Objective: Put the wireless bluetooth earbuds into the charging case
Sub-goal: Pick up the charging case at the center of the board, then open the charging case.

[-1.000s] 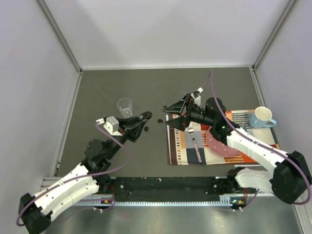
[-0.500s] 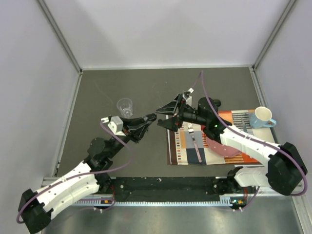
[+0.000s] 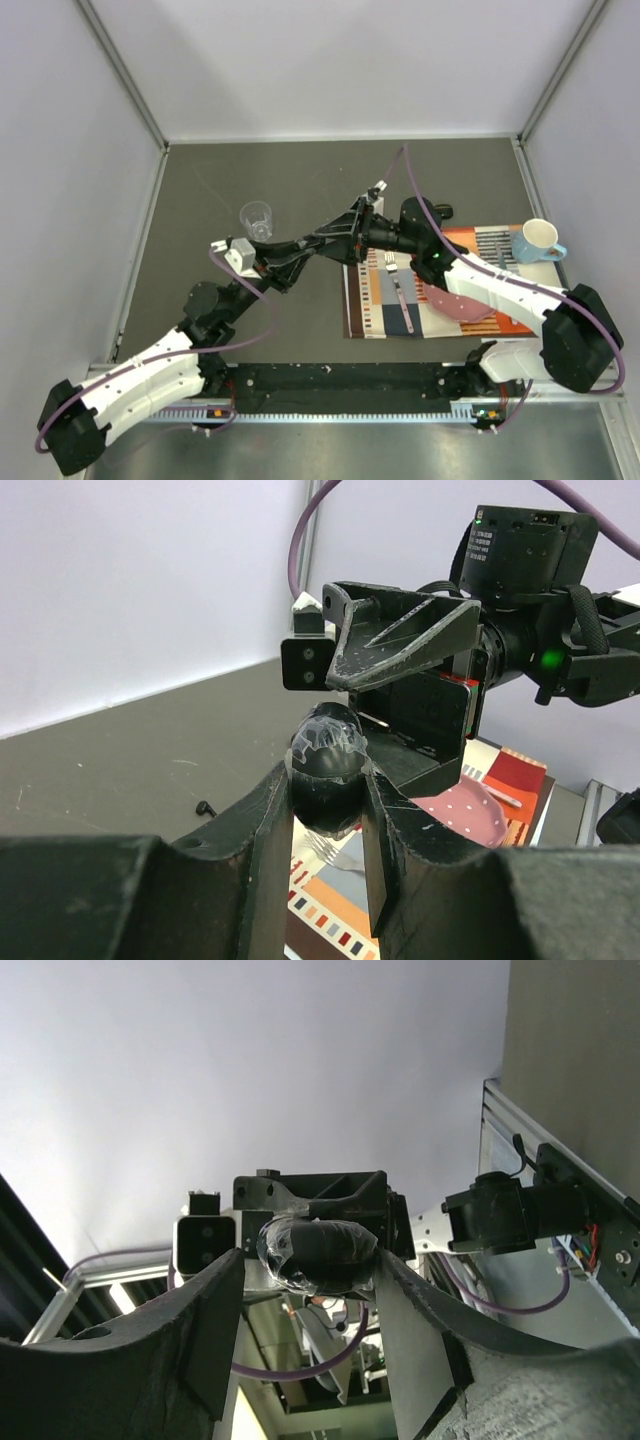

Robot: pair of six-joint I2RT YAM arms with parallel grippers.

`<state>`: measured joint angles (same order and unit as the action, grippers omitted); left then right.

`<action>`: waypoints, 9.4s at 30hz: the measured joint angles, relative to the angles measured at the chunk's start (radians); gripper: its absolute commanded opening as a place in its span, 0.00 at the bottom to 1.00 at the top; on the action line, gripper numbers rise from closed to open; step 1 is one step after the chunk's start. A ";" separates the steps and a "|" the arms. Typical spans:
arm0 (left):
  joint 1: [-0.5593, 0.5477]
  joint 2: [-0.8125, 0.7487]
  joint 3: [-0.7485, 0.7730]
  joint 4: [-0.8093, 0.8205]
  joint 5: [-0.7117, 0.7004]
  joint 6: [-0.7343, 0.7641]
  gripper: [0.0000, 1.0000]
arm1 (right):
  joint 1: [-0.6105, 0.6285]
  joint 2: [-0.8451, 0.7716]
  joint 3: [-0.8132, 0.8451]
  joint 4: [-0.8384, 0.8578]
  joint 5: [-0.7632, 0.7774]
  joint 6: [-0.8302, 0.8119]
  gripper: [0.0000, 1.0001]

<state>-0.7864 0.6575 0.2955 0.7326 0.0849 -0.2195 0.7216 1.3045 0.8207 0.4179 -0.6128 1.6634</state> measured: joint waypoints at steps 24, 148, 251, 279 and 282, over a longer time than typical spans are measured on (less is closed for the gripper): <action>0.002 0.026 -0.022 0.088 0.031 -0.014 0.00 | 0.008 0.035 -0.029 0.121 -0.018 0.094 0.40; 0.002 0.196 -0.051 0.386 0.087 -0.042 0.36 | 0.016 0.028 -0.075 0.248 -0.041 0.167 0.00; 0.005 0.032 -0.175 0.364 0.160 0.074 0.00 | 0.054 -0.030 0.093 -0.171 -0.158 -0.415 0.65; 0.007 0.065 -0.154 0.385 0.155 0.086 0.00 | 0.049 0.026 0.075 -0.102 -0.158 -0.334 0.19; 0.007 0.065 -0.153 0.387 0.152 0.089 0.00 | 0.047 0.026 0.075 -0.092 -0.158 -0.327 0.13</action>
<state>-0.7792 0.7227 0.1421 1.1194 0.2367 -0.1303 0.7689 1.3308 0.8955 0.3256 -0.7708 1.3365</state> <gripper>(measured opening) 0.342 0.273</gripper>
